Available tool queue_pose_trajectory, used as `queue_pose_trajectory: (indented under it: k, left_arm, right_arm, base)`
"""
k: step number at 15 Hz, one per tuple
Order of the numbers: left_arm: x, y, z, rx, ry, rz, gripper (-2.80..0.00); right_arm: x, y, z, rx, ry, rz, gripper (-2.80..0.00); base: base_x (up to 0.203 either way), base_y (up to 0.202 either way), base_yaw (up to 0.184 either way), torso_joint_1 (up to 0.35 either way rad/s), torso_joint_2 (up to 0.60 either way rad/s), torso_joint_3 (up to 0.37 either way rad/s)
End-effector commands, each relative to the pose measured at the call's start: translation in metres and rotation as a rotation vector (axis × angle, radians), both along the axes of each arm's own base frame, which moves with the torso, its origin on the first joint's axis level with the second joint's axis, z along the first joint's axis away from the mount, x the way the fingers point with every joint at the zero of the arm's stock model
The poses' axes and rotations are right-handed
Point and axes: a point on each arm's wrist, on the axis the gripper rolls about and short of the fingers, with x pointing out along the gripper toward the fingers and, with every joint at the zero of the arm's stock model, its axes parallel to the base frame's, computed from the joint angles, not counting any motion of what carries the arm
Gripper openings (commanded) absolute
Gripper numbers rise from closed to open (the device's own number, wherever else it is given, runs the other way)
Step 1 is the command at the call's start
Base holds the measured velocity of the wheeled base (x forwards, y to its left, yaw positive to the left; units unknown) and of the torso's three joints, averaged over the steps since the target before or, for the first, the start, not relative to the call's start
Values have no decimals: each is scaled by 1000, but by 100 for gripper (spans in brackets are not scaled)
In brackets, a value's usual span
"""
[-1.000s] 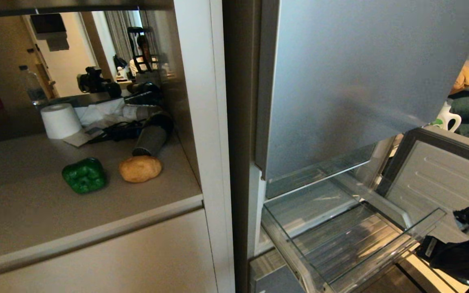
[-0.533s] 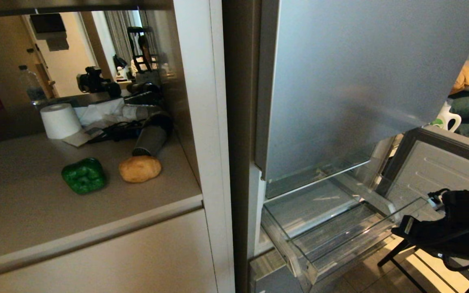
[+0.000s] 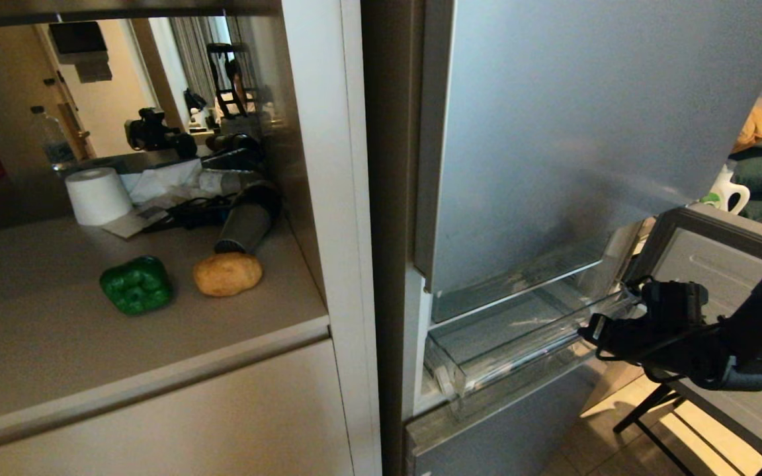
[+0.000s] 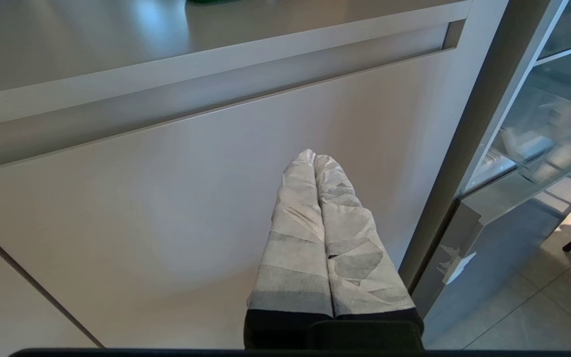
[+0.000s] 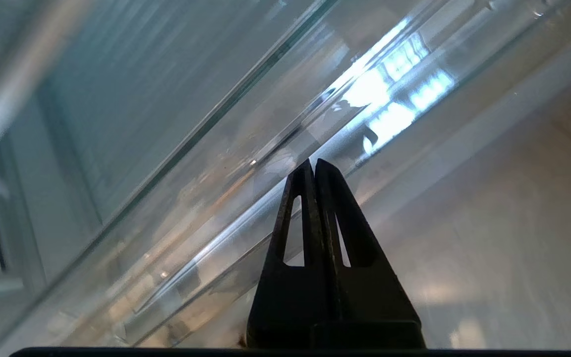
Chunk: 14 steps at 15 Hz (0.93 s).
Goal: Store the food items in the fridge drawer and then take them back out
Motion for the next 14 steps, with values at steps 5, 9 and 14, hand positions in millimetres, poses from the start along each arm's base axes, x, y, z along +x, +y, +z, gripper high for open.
queue_pose_trajectory:
  k: [5,9,14]
  left_arm:
    - [1,0,-3,0,9,2,-280]
    - [1,0,-3,0,11,1,-280]
    - [1,0,-3,0,11,0,-280]
  right_arm:
    - [37,23,-19,6,-110,69,-280]
    - [27,26,-3,6,-126,71,-280]
    - [-5,26,8,16,-80,67,-280]
  base:
    - [0,0,0,0,0,0]
    - [0,0,0,0,0,0]
    - [0,0,0,0,0,0]
